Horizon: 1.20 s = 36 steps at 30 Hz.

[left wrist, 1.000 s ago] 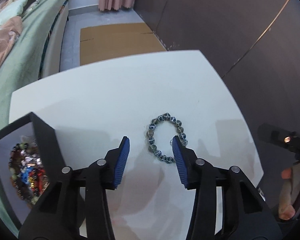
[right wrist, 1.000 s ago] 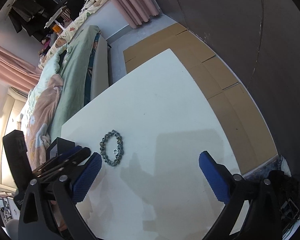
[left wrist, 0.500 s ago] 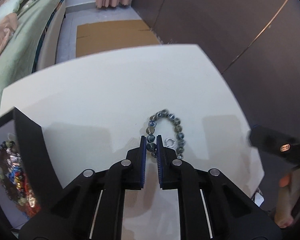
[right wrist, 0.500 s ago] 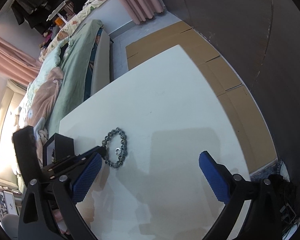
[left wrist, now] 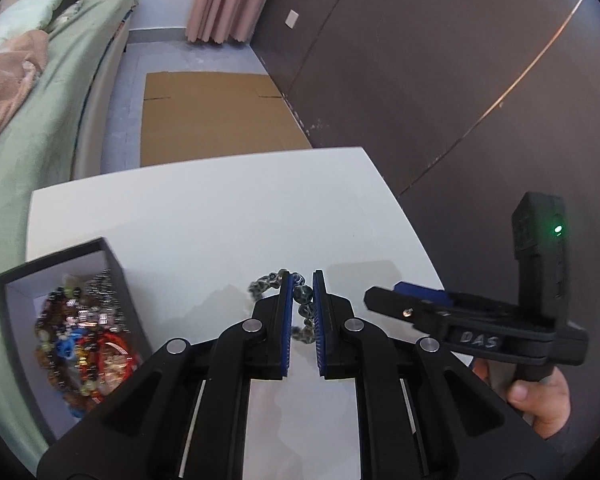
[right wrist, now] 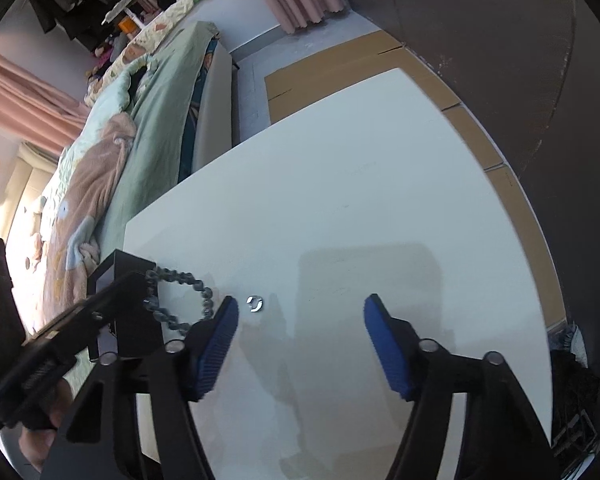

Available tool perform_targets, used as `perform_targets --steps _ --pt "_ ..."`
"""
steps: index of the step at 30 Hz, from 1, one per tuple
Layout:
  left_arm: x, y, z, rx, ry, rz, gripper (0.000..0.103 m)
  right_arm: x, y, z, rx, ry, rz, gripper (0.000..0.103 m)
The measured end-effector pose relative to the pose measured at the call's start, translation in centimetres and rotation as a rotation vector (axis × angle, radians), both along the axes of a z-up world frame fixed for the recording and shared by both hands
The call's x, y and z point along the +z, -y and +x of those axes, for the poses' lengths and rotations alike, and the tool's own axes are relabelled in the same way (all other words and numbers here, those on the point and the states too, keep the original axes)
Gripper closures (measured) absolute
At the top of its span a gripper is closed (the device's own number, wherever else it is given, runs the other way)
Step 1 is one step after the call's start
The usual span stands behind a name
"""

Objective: Organize jewelry
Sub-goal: 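Grasp the grey bead bracelet with the left gripper while the right grasps the small ring, then drop the bracelet into the box with the left gripper while the right drops the ring in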

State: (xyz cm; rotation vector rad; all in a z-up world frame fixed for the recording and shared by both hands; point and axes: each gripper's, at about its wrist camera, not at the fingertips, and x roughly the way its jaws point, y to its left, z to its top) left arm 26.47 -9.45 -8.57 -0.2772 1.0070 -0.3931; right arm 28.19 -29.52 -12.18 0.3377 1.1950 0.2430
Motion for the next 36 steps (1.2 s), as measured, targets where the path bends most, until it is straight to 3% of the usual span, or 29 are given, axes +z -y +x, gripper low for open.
perform_targets --steps 5,10,12,26,30,36 --pt "1.0 -1.8 -0.4 0.024 0.021 -0.008 0.093 -0.3 -2.4 0.1 0.047 -0.006 -0.024 0.059" --pt "1.7 -4.1 -0.8 0.059 0.033 -0.008 0.093 -0.9 -4.7 0.3 0.083 -0.016 -0.074 0.063" --pt "1.9 -4.9 -1.1 0.071 0.037 -0.010 0.093 -1.3 -5.7 0.4 0.088 -0.023 -0.106 0.069" --pt "4.6 -10.2 -3.5 0.143 0.099 -0.042 0.093 -3.0 -9.2 1.0 0.083 -0.013 -0.286 0.075" --pt "4.6 -11.6 -3.8 0.164 0.099 -0.049 0.093 -3.0 -9.8 0.8 0.076 -0.003 -0.373 0.090" --pt "4.4 -13.0 -4.2 0.178 0.089 -0.051 0.093 -2.8 -10.0 0.6 0.080 -0.001 -0.378 0.090"
